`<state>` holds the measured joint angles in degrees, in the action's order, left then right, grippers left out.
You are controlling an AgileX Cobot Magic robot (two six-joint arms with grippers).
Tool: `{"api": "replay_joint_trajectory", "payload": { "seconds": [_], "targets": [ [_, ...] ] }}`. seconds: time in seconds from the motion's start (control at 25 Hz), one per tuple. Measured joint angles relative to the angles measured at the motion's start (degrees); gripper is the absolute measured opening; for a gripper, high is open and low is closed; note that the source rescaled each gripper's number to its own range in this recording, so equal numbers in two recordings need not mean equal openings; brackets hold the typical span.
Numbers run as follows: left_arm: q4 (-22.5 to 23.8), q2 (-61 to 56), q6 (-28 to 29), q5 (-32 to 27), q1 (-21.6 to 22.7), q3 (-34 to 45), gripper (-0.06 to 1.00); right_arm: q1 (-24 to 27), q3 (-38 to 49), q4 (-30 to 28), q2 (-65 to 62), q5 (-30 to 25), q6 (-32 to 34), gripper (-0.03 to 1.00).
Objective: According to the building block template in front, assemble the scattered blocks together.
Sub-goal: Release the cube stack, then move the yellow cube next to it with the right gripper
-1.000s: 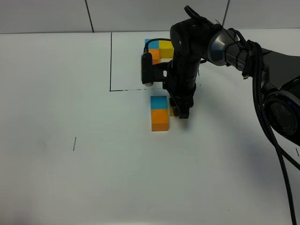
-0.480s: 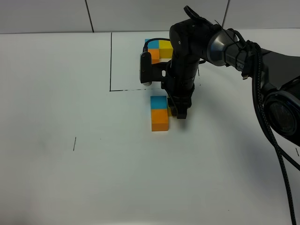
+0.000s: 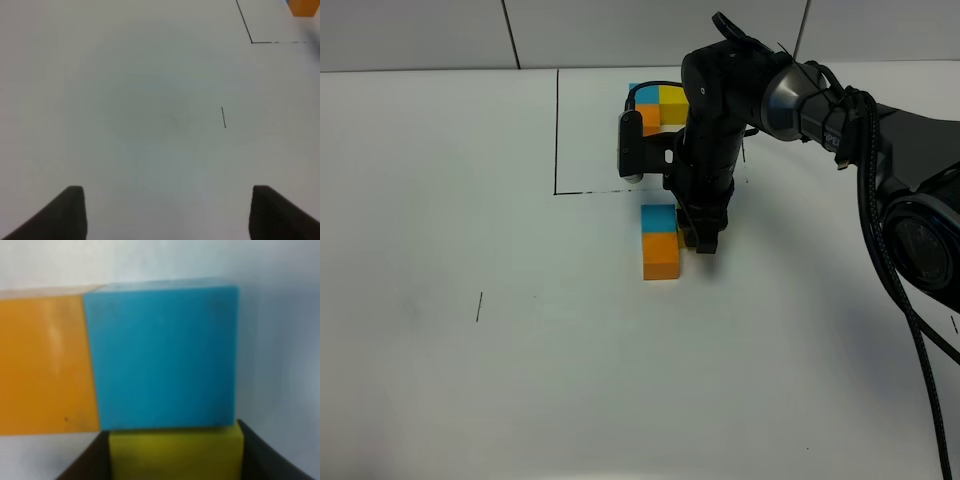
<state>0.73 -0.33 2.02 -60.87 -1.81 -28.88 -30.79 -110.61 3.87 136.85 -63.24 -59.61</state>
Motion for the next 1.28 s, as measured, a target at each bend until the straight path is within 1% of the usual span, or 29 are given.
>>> {"api": "replay_joint_trajectory", "payload": {
  "seconds": [1.28],
  "targets": [
    [0.0, 0.0, -0.1, 0.0, 0.0, 0.0, 0.47, 0.0, -0.2, 0.6, 0.3, -0.2, 0.0, 0.0]
  ]
}}
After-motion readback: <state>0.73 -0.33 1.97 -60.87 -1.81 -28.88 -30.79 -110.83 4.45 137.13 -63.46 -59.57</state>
